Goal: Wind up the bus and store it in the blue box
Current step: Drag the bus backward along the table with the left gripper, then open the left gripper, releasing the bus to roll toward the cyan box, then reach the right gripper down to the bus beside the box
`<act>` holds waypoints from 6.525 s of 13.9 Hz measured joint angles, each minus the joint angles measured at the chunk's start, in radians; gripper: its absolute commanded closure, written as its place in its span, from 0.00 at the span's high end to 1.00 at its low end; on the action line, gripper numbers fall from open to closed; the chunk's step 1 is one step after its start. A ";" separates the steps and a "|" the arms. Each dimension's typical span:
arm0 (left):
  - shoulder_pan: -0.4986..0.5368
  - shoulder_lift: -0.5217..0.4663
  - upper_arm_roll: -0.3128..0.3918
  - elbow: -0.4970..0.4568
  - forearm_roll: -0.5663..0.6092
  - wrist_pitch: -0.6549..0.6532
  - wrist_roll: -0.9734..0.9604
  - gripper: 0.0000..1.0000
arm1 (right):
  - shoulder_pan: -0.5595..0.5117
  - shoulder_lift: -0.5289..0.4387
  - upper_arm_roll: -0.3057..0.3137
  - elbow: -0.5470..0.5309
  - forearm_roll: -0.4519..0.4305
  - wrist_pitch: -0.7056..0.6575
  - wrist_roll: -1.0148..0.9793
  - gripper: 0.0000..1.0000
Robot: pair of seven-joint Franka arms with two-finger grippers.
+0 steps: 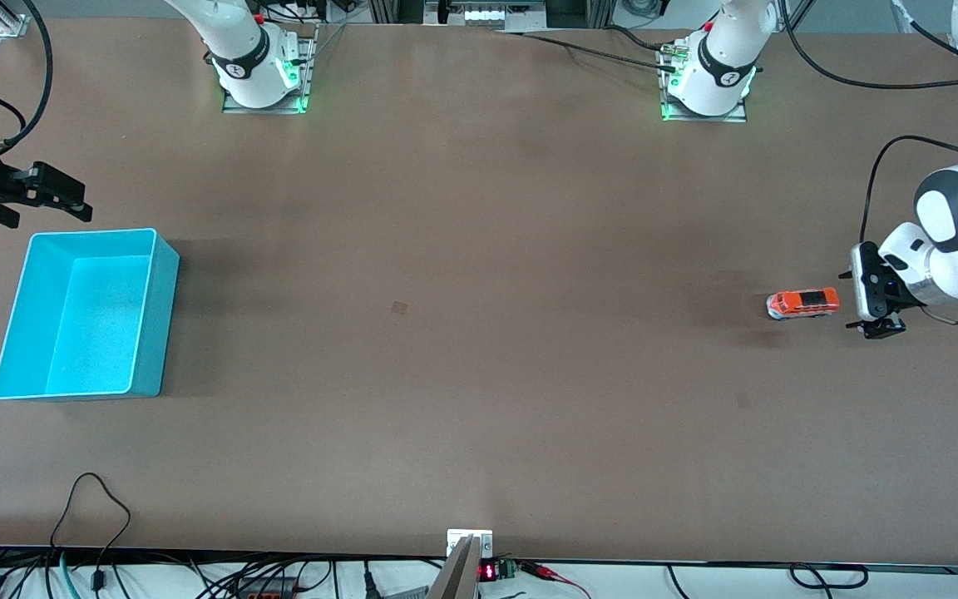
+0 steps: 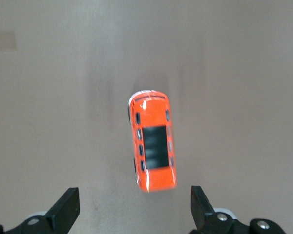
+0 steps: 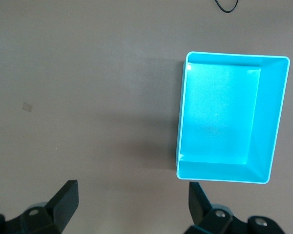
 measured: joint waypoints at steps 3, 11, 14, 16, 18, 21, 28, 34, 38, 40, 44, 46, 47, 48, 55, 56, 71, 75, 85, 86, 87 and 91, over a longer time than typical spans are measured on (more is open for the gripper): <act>-0.016 -0.020 -0.026 0.071 0.000 -0.119 -0.006 1.00 | 0.000 0.000 0.000 0.000 0.000 0.000 0.000 1.00; -0.096 -0.034 -0.040 0.107 0.000 -0.155 -0.186 1.00 | 0.000 0.002 0.000 0.000 0.000 0.000 -0.001 1.00; -0.164 -0.034 -0.042 0.131 -0.001 -0.155 -0.384 1.00 | 0.000 0.007 0.000 0.000 0.000 0.000 -0.001 1.00; -0.200 -0.033 -0.043 0.153 -0.001 -0.155 -0.519 1.00 | 0.000 0.009 0.000 0.000 0.000 0.000 -0.001 1.00; -0.219 -0.033 -0.043 0.187 -0.001 -0.154 -0.643 1.00 | 0.000 0.009 0.000 0.000 0.000 0.000 -0.001 1.00; -0.229 -0.035 -0.043 0.247 -0.001 -0.155 -0.834 1.00 | 0.000 0.009 0.000 0.000 0.000 0.000 -0.001 1.00; -0.230 -0.058 -0.030 0.275 -0.001 -0.156 -1.408 1.00 | 0.000 0.010 0.000 0.000 0.000 0.000 -0.002 1.00; -0.255 -0.064 0.051 0.347 -0.001 -0.155 -1.590 1.00 | 0.000 0.011 0.000 0.000 0.000 0.000 -0.004 1.00; -0.264 -0.105 0.073 0.357 -0.001 -0.233 -1.699 1.00 | 0.001 0.011 0.001 0.000 0.000 0.000 -0.004 1.00; -0.268 -0.136 0.087 0.365 -0.001 -0.293 -1.737 1.00 | 0.001 0.012 0.001 0.000 0.000 0.000 -0.005 1.00; -0.310 -0.179 0.096 0.407 -0.001 -0.394 -1.823 1.00 | 0.003 0.013 0.005 0.000 0.000 0.000 -0.005 1.00; -0.334 -0.187 0.096 0.408 -0.027 -0.405 -1.841 1.00 | 0.003 0.014 0.005 0.000 0.000 0.000 -0.005 1.00; -0.338 -0.185 0.096 0.407 -0.047 -0.405 -1.842 1.00 | 0.003 0.016 0.005 0.000 0.000 0.000 -0.005 1.00; -0.339 -0.179 0.096 0.409 -0.058 -0.402 -1.842 1.00 | 0.003 0.019 0.005 0.000 0.000 0.000 -0.005 1.00; -0.335 -0.177 0.105 0.418 -0.061 -0.382 -1.842 1.00 | 0.033 0.118 0.011 -0.003 0.001 -0.001 -0.007 1.00; -0.335 -0.188 0.105 0.412 -0.061 -0.384 -1.842 1.00 | 0.042 0.138 0.011 -0.003 0.001 -0.001 -0.007 1.00; -0.334 -0.274 0.112 0.345 -0.042 -0.469 -1.847 1.00 | 0.011 0.371 0.000 -0.013 -0.001 0.242 -0.764 1.00; -0.335 -0.274 0.111 0.345 -0.042 -0.484 -1.847 1.00 | 0.004 0.432 0.001 -0.032 -0.001 0.350 -1.054 1.00; -0.336 -0.274 0.103 0.345 -0.042 -0.504 -1.849 1.00 | 0.005 0.522 0.038 -0.120 -0.001 0.606 -1.322 1.00; -0.336 -0.274 0.104 0.345 -0.042 -0.504 -1.849 1.00 | 0.005 0.527 0.040 -0.136 -0.001 0.626 -1.335 1.00; -0.335 -0.274 0.104 0.345 -0.042 -0.504 -1.849 1.00 | 0.005 0.535 0.041 -0.147 -0.001 0.638 -1.342 1.00; -0.335 -0.274 0.105 0.345 -0.042 -0.504 -1.849 1.00 | 0.005 0.565 0.042 -0.161 -0.001 0.661 -1.350 1.00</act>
